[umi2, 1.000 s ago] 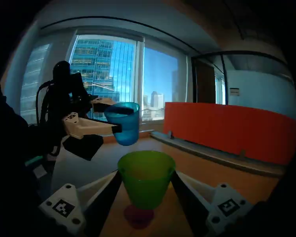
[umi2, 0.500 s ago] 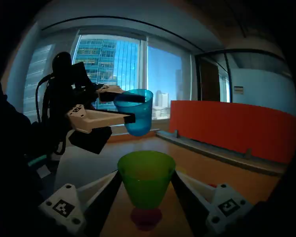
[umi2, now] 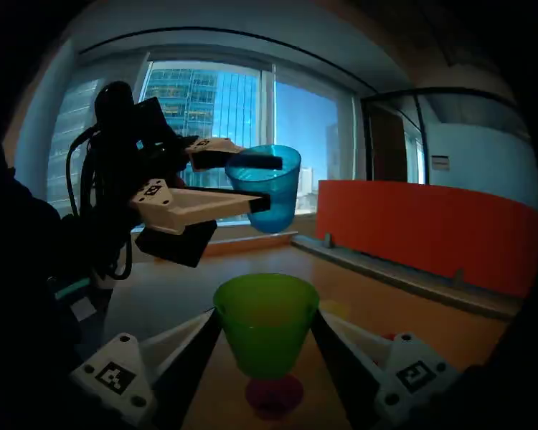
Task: Pour water
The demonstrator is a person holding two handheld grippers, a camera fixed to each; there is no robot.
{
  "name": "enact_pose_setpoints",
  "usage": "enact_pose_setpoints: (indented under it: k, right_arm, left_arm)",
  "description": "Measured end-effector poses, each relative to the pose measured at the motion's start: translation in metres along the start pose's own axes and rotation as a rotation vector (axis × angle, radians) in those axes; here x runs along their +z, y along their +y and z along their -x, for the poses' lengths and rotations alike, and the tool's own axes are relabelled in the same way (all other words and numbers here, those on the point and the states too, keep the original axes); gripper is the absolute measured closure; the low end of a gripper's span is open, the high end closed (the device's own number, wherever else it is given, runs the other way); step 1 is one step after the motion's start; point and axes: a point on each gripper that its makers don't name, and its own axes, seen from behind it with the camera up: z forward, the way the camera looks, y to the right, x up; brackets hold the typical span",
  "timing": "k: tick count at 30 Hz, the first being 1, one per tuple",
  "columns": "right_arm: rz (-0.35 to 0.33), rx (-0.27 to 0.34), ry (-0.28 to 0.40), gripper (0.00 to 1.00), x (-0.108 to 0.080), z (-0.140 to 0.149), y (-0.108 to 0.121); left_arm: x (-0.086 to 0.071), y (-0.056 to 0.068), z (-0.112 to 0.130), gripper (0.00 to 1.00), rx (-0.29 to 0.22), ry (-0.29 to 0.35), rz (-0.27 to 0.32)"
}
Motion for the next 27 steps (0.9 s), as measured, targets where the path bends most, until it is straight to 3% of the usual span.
enact_pose_setpoints:
  k: [27]
  right_arm:
    - [-0.04, 0.0, 0.001, 0.1, 0.015, -0.002, -0.014]
  left_arm:
    - [0.002, -0.003, -0.015, 0.15, 0.201, -0.011, -0.03]
